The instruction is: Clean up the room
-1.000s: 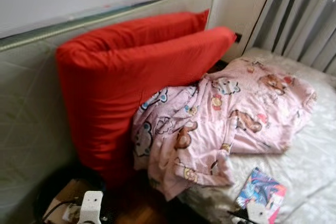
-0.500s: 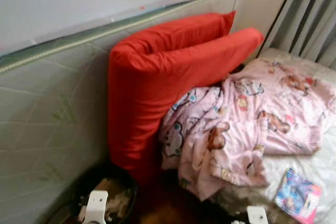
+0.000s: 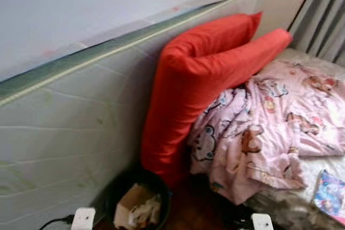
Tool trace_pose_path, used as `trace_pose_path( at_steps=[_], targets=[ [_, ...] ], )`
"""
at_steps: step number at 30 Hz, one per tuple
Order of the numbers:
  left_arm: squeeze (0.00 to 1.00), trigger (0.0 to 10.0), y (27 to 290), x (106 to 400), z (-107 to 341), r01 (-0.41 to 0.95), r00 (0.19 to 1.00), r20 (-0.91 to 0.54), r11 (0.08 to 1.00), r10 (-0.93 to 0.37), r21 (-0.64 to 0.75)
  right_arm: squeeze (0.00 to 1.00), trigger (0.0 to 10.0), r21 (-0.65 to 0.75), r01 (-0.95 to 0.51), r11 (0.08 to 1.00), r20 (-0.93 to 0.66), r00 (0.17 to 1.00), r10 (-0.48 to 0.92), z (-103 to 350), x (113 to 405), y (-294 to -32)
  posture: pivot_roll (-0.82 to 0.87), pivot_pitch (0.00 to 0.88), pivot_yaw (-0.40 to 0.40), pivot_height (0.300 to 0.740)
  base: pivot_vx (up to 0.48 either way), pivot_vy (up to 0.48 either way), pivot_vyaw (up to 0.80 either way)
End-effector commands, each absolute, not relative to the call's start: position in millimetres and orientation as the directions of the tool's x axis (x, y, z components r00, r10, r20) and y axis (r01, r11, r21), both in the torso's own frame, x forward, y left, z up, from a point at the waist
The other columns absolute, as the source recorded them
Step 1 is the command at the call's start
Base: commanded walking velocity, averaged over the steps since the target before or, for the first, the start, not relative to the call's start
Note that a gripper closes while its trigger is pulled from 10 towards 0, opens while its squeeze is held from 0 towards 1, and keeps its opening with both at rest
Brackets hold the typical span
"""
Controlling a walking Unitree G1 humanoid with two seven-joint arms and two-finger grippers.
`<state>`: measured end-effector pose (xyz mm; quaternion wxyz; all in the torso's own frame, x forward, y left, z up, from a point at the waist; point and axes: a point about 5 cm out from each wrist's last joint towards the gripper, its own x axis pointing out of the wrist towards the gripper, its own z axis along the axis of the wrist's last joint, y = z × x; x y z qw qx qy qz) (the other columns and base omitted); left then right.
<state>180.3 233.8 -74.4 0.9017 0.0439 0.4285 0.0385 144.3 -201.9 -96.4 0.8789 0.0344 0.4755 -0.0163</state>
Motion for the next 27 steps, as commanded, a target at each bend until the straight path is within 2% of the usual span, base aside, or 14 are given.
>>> trace_pose_path(
  at_steps=[1, 5, 6, 9, 14, 22, 27],
  targets=[
    [0.0, 10.0, 218.0, 184.5, -76.5, -0.018, 0.628, -0.774, 0.995, 0.084, 0.094, 0.0, 10.0, 0.03, 0.059, 0.998, -0.844, 0.536, -0.006, -97.0, 140.0, -207.7, 0.01, 0.027, -0.065, 0.734, 0.0, 0.0, 0.8],
    [0.0, 10.0, 214.0, 185.8, -76.7, -0.016, 0.629, -0.773, 0.996, 0.081, 0.091, 0.0, 10.0, 0.031, 0.056, 0.998, -0.844, 0.536, -0.004, -97.0, 140.0, -207.5, 0.01, 0.028, -0.065, 0.734, 0.0, 0.0, 0.8],
    [0.0, 10.0, 201.0, 187.8, -78.4, -0.008, 0.626, -0.776, 0.997, 0.069, 0.082, 0.0, 10.0, 0.032, 0.054, 0.998, -0.844, 0.536, -0.002, -97.0, 140.1, -207.3, 0.01, 0.03, -0.064, 0.734, 0.0, 0.0, 0.8],
    [0.0, 10.0, 190.4, 188.9, -79.9, 0.001, 0.619, -0.783, 0.997, 0.06, 0.077, 0.0, 10.0, 0.034, 0.053, 0.998, -0.844, 0.536, 0.0, -97.0, 140.1, -207.1, 0.01, 0.03, -0.064, 0.734, 0.0, 0.0, 0.8],
    [0.0, 10.0, 190.4, 189.2, -79.8, 0.0, 0.618, -0.784, 0.997, 0.059, 0.075, 0.0, 10.0, 0.035, 0.053, 0.998, -0.844, 0.536, 0.001, -97.0, 140.2, -207.0, 0.01, 0.03, -0.065, 0.734, 0.0, 0.0, 0.8],
    [0.0, 10.0, 222.7, 180.5, -78.0, -0.023, 0.605, -0.791, 0.995, 0.088, 0.093, 0.0, 10.0, 0.044, 0.053, 0.998, -0.845, 0.535, 0.009, -97.3, 140.5, -204.7, 0.01, 0.036, -0.058, 0.734, 0.0, 0.0, 0.8],
    [0.0, 10.0, 228.0, 185.8, -74.1, -0.027, 0.614, -0.785, 0.996, 0.084, 0.086, 0.0, 10.0, 0.046, 0.059, 0.997, -0.845, 0.534, 0.008, -97.5, 140.0, -204.5, 0.01, 0.039, -0.056, 0.734, 0.0, 0.0, 0.8]
  ],
)
